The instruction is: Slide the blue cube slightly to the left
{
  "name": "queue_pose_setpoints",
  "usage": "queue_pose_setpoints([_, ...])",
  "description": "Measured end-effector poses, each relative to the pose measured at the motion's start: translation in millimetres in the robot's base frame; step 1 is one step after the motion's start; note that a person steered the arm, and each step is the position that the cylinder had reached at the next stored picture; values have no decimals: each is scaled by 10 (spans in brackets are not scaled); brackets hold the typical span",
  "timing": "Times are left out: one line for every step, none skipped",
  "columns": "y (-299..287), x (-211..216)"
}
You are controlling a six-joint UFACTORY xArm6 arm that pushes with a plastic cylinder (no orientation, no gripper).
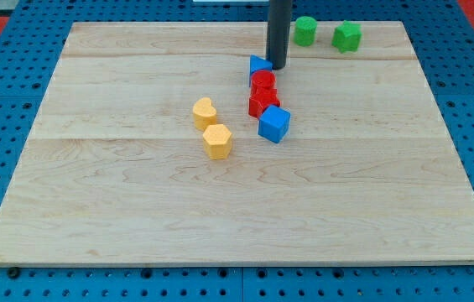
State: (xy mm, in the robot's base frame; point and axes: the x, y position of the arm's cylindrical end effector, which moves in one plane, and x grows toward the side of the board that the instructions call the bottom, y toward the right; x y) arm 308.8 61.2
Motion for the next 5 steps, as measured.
queue_pose_setpoints([240, 195])
queue_pose_setpoints([799, 591])
queue_pose_setpoints([781, 1103])
queue_pose_setpoints([409, 1405])
queue_pose_setpoints([-172, 1424])
